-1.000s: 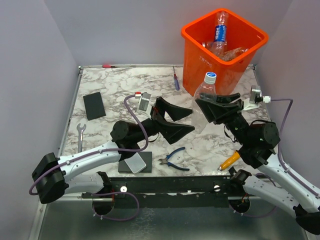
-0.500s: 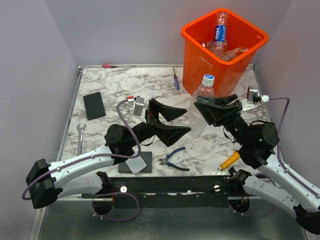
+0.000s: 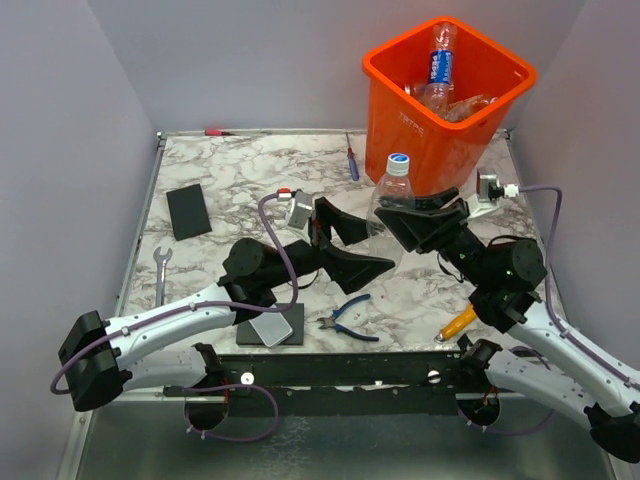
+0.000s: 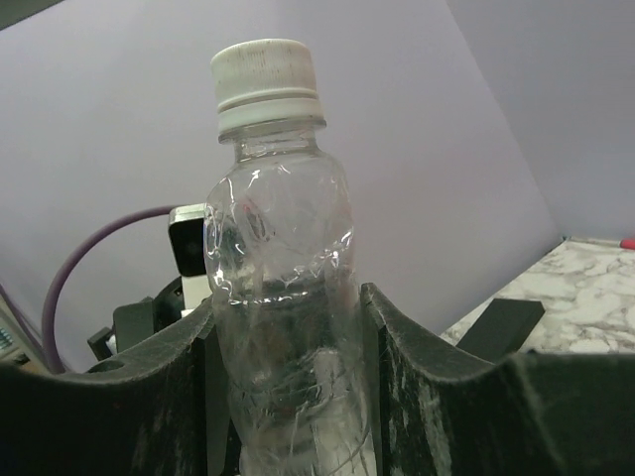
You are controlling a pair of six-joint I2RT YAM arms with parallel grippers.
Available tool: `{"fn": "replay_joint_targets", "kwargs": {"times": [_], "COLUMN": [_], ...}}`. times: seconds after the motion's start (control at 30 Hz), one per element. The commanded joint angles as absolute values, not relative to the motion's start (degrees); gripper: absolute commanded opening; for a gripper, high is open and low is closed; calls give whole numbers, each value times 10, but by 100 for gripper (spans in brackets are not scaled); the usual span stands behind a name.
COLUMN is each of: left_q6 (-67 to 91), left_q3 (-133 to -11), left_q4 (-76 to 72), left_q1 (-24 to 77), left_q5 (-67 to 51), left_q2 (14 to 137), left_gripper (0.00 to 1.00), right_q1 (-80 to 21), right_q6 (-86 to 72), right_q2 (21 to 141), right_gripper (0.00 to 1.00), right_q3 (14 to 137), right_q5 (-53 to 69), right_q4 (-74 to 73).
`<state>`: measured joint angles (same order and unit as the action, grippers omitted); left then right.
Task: Put the plastic bottles in the bin
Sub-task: Place the plastic bottle in the trash bin.
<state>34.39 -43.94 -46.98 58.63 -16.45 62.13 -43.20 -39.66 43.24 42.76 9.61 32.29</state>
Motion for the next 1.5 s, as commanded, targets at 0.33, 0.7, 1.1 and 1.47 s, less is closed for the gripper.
{"fn": "replay_joint_targets", "kwargs": {"times": [0.33, 0.7, 1.1, 1.47], "left_q6": [359, 326, 302, 291], "left_q3": [-467, -439, -432, -437], "left_q4": [-475, -465, -441, -420], "left_q1": [602, 602, 602, 602], "left_q5": [-231, -220, -238, -244], "left_q2": [681, 658, 653, 647], "left_gripper": [61, 38, 28, 26], "right_q1": [-437, -436, -436, -437], "right_q6": [-434, -355, -232, -196], "right_q2": [453, 419, 468, 569], "right_gripper": [32, 85, 90, 80], "right_q3": [436, 530, 739, 837], "right_q5": [137, 128, 70, 39], "right_q4": [361, 125, -164, -257]}}
